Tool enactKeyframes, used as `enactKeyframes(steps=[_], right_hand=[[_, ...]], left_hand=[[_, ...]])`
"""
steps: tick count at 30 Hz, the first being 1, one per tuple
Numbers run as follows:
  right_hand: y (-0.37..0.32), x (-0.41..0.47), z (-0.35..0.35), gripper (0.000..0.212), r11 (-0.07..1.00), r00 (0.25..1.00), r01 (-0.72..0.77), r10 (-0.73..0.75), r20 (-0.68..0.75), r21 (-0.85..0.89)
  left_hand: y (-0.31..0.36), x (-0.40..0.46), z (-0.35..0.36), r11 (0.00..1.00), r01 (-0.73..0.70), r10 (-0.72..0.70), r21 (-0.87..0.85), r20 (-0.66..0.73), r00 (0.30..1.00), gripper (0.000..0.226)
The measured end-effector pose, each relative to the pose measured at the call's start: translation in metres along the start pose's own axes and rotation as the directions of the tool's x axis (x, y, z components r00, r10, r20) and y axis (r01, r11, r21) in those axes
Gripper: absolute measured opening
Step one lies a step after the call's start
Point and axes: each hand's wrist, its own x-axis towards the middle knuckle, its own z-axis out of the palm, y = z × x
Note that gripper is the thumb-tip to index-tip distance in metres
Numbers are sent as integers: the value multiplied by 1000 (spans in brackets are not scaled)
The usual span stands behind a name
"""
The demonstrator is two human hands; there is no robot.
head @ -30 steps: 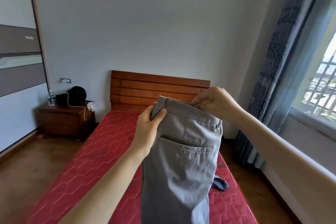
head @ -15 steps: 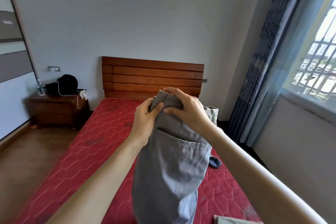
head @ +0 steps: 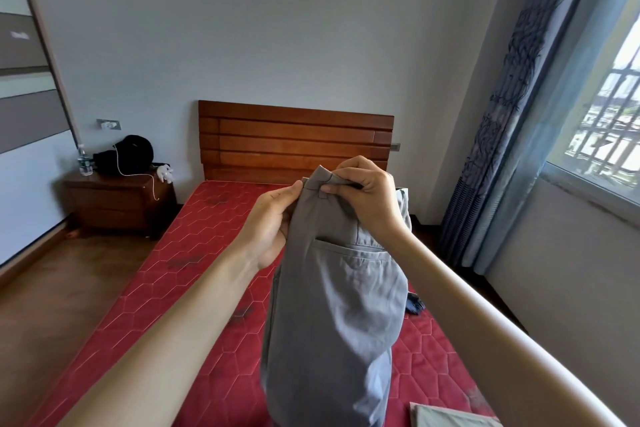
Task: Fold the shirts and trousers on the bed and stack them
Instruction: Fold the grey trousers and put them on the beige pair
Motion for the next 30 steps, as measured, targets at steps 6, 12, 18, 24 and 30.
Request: enactKeyframes(steps=[6,12,18,24,30], right_hand=[[1,2,-3,14,999,993,47,-45,109,-17],[-4,9,2,13,991,974,12,19,226,-135],[-8,12,11,14,988,990,-9,30,137,-152],[-12,14,22,16,990,986,7,17,166,-143],[-10,17,28,16,986,996,-30,43,74,-167]], left_hand=[[-4,2,-3,957,-164,193,240,-105,976,29],[-7,6,-2,921,-240,303,307,-175,937,28],[-5,7,-5,840,-331,404,431,-87,911,29],[-6,11,-7,855,-337,419,393,-145,896,37],[-3,12,-15,836,-400,441,377,-27,897,16]])
